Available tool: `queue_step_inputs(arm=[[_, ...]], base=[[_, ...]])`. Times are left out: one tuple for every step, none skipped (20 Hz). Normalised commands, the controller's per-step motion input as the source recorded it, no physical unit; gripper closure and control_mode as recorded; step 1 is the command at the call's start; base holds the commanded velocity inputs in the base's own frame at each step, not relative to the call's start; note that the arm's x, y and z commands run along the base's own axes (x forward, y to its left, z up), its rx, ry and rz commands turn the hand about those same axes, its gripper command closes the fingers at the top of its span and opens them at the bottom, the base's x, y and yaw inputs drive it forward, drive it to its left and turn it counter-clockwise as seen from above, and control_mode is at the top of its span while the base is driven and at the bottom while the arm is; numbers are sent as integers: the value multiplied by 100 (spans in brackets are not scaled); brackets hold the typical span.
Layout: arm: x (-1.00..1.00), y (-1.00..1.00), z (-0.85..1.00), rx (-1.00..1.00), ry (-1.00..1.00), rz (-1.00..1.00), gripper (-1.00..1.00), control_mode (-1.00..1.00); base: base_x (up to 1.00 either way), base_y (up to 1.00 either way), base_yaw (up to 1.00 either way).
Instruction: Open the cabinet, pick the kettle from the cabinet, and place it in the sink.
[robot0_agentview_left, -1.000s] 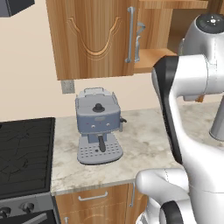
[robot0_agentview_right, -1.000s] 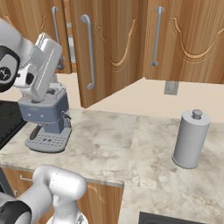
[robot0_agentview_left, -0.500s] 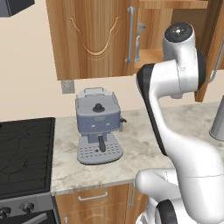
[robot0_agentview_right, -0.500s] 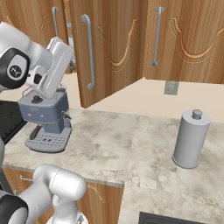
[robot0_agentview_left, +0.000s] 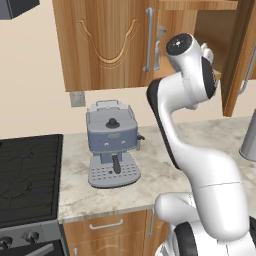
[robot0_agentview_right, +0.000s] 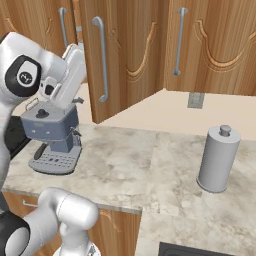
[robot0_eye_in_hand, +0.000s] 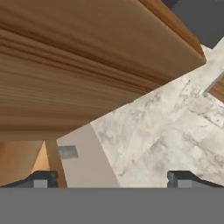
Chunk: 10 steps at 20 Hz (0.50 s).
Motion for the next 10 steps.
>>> queue_step_inputs(arm=[[29,-18,-14,-9,-1,-17,-100,-100],[30,-18,-16,-10,0,-18,-100,-100],[31,-18,-19,-9,0,-16,-100,-100],[32,-18,-19,-8,0,-14,-100,-100],[33,-16,-19,-8,0,-14,-100,-100],[31,-15,-17,-7,0,-13,-100,-100],[30,-15,-15,-5,4,-12,-100,-100],[30,-18,-14,-2,11,-10,-100,-100],[27,-22,-14,0,12,-7,-100,-100],[26,-24,-13,0,11,-5,-100,-100]], base=[[0,0,0],[0,0,0],[0,0,0],[0,0,0],[0,0,0],[0,0,0],[0,0,0],[0,0,0],[0,0,0],[0,0,0]])
